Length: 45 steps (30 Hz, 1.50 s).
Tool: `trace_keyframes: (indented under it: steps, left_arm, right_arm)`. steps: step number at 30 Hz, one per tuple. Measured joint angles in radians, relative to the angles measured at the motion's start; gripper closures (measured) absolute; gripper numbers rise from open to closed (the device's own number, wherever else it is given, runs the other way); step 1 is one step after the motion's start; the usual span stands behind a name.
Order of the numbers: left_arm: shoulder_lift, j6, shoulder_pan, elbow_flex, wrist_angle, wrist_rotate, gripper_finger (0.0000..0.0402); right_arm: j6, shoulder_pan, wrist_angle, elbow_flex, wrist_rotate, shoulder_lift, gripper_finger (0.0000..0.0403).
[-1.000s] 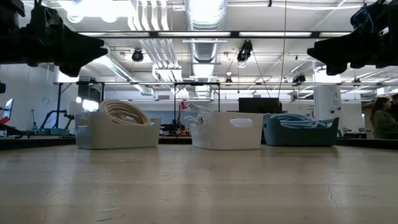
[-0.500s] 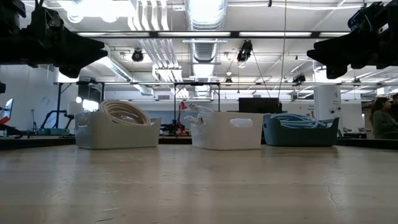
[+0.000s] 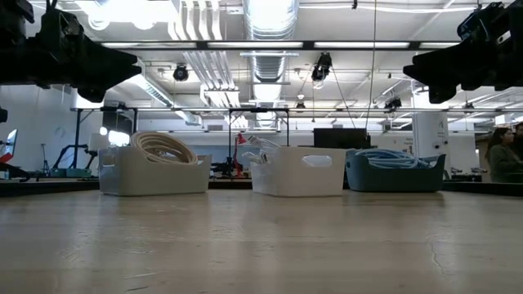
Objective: Sort HDMI cables
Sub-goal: Return to Home Position
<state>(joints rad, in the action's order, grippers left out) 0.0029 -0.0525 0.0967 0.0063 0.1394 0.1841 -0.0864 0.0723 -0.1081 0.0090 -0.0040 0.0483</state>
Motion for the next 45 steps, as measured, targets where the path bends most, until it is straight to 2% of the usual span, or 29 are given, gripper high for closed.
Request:
trace_keyframes:
  steps: [16, 33, 45]
  left_arm:
    - [0.0, 0.0, 0.0, 0.0, 0.0, 0.0, 0.0234]
    - [0.0, 0.0, 0.0, 0.0, 0.0, 0.0, 0.0234]
    - [0.0, 0.0, 0.0, 0.0, 0.001, 0.0, 0.0234]
  right_arm:
    - [0.0, 0.0, 0.0, 0.0, 0.0, 0.0, 0.0271]
    - [0.0, 0.0, 0.0, 0.0, 0.0, 0.0, 0.0257]
    - [0.0, 0.0, 0.0, 0.0, 0.0, 0.0, 0.0274]
